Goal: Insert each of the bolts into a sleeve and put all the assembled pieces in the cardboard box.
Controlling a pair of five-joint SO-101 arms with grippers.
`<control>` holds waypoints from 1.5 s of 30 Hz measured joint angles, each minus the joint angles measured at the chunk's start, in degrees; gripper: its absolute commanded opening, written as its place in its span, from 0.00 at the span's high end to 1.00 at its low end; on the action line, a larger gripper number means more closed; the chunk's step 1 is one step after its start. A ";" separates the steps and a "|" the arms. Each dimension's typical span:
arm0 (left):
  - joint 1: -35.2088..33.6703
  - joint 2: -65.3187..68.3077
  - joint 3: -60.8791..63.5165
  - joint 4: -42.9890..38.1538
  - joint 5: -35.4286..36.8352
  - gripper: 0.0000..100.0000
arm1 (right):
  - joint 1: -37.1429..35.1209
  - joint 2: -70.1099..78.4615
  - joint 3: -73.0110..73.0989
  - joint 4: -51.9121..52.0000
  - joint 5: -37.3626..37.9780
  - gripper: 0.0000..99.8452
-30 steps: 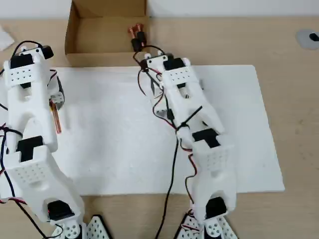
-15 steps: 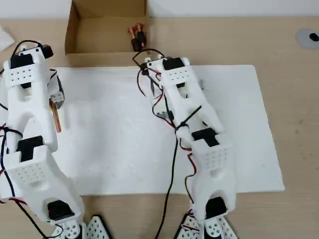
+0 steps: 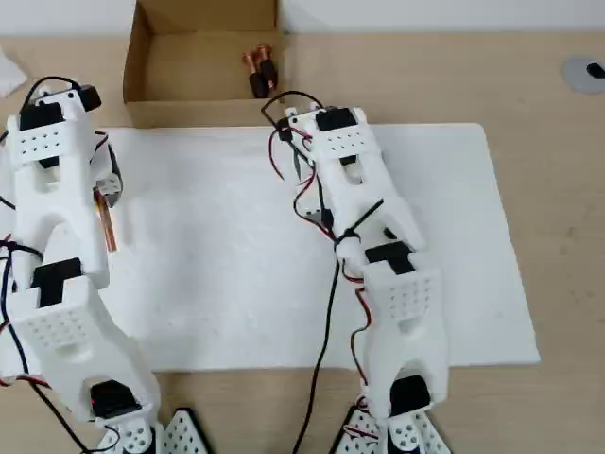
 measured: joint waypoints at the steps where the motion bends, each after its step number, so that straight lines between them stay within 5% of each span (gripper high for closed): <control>1: 0.00 0.00 0.00 0.00 0.00 0.99 | 0.00 0.18 -0.09 0.00 0.00 0.99; 14: 0.00 -1.05 0.00 0.00 -1.05 0.99 | -1.41 2.55 -14.07 9.67 0.09 0.99; 26: 3.87 -20.84 4.13 0.09 2.73 0.99 | -7.56 -8.88 -30.33 12.31 6.51 0.99; 38: 5.27 -42.46 18.02 -3.69 5.98 0.99 | -13.71 -42.81 0.44 11.96 13.80 0.99; 45: 14.59 -55.91 30.59 -9.76 5.98 0.99 | -8.26 -60.84 30.95 -5.80 18.37 0.99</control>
